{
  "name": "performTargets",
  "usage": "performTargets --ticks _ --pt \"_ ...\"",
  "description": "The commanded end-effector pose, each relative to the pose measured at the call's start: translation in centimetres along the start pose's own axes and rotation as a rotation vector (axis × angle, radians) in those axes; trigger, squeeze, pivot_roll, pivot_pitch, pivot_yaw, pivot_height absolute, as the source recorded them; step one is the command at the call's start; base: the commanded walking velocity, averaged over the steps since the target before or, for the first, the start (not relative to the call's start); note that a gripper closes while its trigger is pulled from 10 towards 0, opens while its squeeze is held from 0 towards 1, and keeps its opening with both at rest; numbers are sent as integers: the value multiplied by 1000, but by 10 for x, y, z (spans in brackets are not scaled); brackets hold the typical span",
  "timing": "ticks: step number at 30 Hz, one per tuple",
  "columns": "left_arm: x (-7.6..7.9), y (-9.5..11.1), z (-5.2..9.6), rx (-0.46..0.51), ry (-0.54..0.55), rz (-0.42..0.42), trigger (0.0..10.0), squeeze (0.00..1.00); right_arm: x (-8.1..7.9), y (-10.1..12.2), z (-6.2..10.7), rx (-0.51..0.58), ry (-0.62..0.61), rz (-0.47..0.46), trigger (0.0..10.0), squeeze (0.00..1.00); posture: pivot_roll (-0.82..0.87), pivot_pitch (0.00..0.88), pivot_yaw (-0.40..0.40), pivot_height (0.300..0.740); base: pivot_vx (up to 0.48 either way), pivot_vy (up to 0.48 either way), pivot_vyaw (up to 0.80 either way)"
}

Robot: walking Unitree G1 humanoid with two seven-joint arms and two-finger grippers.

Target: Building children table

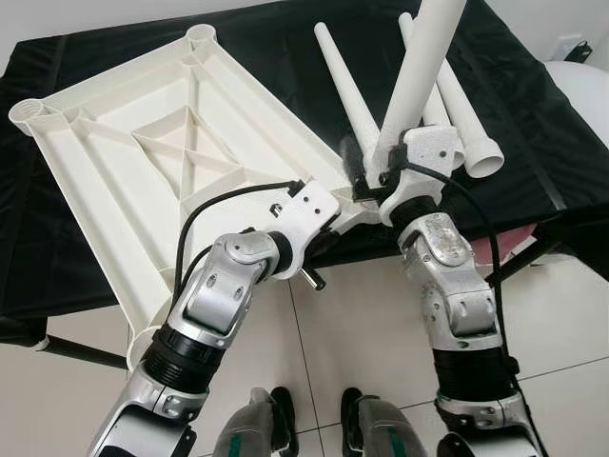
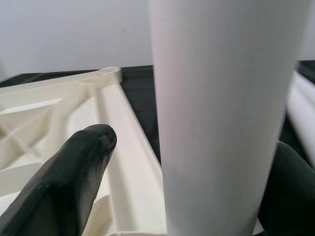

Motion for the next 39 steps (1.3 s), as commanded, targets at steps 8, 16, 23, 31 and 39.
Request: performTargets --ticks 8,16,23,31,39 --pt "-2 -10 -1 -30 68 12 10000 0 21 -6 7 -20 146 1 10000 0 -104 182 37 740 0 0 0" --pt "-4 -10 0 -29 70 10 10000 0 44 -13 10 -63 255 7 10000 0 -104 185 41 740 0 0 0" --pt "-5 -9 0 -29 72 11 10000 0 49 -17 12 -75 354 -7 10000 0 -104 191 45 740 0 0 0" --pt "-6 -8 0 -29 71 7 10000 0 48 -16 12 -63 487 -67 10000 0 -101 196 52 740 0 0 0" --pt "-6 -8 1 -32 69 7 10000 0 48 -16 6 -47 534 -65 10000 0 -96 200 58 740 0 0 0"
Point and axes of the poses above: a point about 5 cm out from each wrist's last joint towards the gripper, its own z axis pointing back from the gripper into the wrist, its own y axis along the axis of the wrist's last joint, x = y × z, the point moved 3 cm from there along -z, pointing out of the wrist towards the gripper, and after that the axes turned 7 degrees about z, right-handed, at the moved point
